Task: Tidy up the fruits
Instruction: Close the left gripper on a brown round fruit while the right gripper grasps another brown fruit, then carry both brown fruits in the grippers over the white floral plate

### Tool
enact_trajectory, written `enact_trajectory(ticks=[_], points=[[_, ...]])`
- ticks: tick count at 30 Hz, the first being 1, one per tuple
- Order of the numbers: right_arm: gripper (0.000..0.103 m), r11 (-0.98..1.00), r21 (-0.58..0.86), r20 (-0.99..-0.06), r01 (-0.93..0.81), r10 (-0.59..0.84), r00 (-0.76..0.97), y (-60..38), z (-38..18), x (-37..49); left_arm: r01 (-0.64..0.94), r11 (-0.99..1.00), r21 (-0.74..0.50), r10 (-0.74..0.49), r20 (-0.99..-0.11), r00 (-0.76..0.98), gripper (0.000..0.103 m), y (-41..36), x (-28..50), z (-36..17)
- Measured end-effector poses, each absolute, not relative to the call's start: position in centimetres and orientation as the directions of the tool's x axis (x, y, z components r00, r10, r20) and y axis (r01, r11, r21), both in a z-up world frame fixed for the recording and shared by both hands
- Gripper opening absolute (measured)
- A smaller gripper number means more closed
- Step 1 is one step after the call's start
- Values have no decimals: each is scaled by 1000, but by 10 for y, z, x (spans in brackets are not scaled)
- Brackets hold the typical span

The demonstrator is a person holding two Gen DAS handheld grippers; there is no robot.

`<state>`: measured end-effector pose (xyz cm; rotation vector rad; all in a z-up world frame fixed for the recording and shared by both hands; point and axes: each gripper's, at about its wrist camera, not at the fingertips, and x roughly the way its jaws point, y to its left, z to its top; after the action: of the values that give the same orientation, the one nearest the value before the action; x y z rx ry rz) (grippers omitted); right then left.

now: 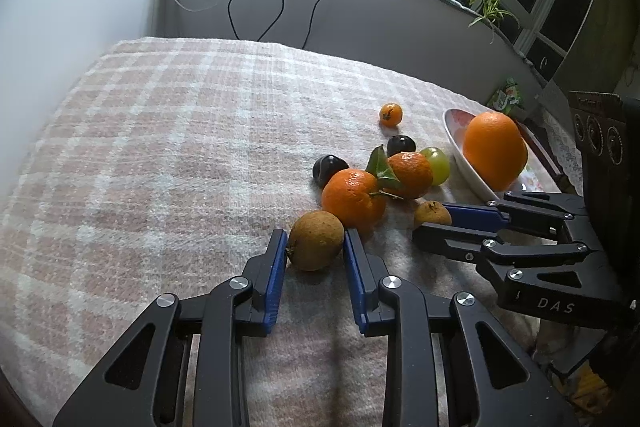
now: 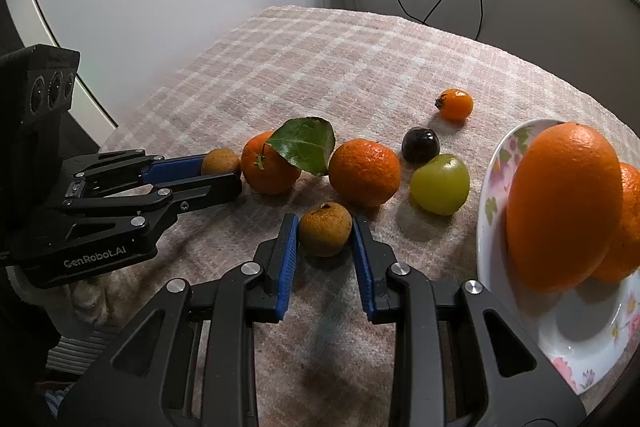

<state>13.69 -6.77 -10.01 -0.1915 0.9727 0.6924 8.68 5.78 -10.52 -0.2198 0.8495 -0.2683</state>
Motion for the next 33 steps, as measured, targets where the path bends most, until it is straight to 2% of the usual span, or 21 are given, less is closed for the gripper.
enact_trajectory(ticks=[16,33], points=[[28,776,186,-760,-603,502,413,-113,-63,108,213,928,-305,-368,-666,649,27,31,68,-78],[28,860,172,-750,-480,430,502,-200,-50,110,346,881,-322,-472,-639,607,27,-46,78,-65]])
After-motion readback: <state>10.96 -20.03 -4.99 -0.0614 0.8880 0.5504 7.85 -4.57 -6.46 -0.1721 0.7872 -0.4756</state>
